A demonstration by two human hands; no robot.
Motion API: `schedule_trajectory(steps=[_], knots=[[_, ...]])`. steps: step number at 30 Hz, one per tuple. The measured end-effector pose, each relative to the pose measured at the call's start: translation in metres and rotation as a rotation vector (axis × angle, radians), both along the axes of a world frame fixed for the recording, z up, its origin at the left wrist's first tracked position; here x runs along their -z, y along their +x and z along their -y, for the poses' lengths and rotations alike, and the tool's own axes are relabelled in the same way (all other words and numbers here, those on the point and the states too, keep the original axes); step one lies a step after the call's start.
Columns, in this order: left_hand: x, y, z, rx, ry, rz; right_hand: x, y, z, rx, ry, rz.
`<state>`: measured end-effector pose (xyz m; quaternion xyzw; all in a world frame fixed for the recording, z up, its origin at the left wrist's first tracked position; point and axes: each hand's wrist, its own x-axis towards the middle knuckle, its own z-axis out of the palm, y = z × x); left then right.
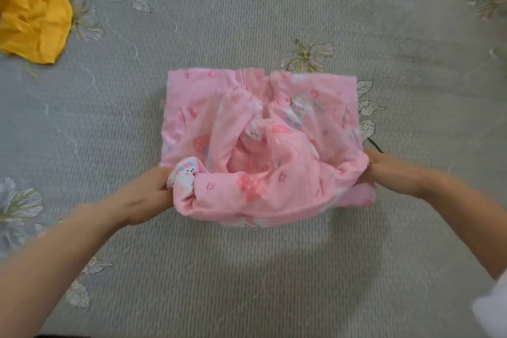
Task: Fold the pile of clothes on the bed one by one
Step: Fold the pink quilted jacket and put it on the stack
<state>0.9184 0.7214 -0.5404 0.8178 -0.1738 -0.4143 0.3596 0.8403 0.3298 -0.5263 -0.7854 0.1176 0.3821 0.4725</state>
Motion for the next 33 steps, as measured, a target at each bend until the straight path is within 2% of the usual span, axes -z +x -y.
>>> schedule_trajectory(steps=[2, 5, 7, 9, 11, 12, 13, 14, 15, 17, 19, 21, 23, 26, 28, 33], knots=[[-0.009, -0.01, -0.002, -0.072, -0.112, -0.253, -0.007, -0.009, 0.006, 0.085, 0.114, -0.157], [-0.01, -0.017, -0.004, -0.202, -0.187, -0.476, -0.01, -0.016, 0.012, 0.224, 0.189, -0.279], [-0.007, -0.016, -0.003, -0.287, -0.159, -0.509, -0.011, -0.014, 0.01, 0.301, 0.099, -0.209], [-0.007, -0.012, 0.004, -0.449, -0.12, -0.464, -0.012, -0.007, 0.001, 0.395, -0.06, -0.036], [-0.006, -0.008, 0.016, -0.615, -0.009, -0.229, -0.012, 0.004, -0.01, 0.493, -0.19, 0.148], [-0.008, -0.008, 0.023, -0.68, 0.078, -0.01, -0.01, 0.009, -0.014, 0.52, -0.268, 0.221], [-0.011, -0.01, 0.031, -0.685, 0.135, 0.288, -0.007, 0.013, -0.018, 0.527, -0.347, 0.275], [-0.016, -0.014, 0.04, -0.599, 0.121, 0.566, -0.005, 0.018, -0.023, 0.52, -0.422, 0.308], [-0.022, -0.019, 0.051, -0.452, 0.081, 0.766, -0.002, 0.021, -0.027, 0.499, -0.484, 0.328], [-0.024, -0.028, 0.076, -0.093, 0.11, 0.979, 0.006, 0.024, -0.032, 0.469, -0.589, 0.322], [-0.016, -0.025, 0.098, 0.084, 0.256, 0.946, 0.014, 0.021, -0.04, 0.467, -0.73, 0.346], [0.0, -0.008, 0.109, 0.109, 0.406, 0.81, 0.02, 0.013, -0.052, 0.404, -0.847, 0.556], [0.023, 0.009, 0.111, 0.119, 0.49, 0.698, 0.025, 0.011, -0.064, 0.259, -0.828, 0.696], [0.046, 0.019, 0.108, 0.104, 0.483, 0.62, 0.044, 0.012, -0.066, 0.056, -0.727, 0.514], [0.054, 0.019, 0.109, 0.075, 0.446, 0.589, 0.058, 0.016, -0.062, 0.074, -0.671, 0.419], [0.065, 0.032, 0.103, -0.04, 0.302, 0.447, 0.066, 0.04, -0.055, 0.24, -0.606, 0.395]])
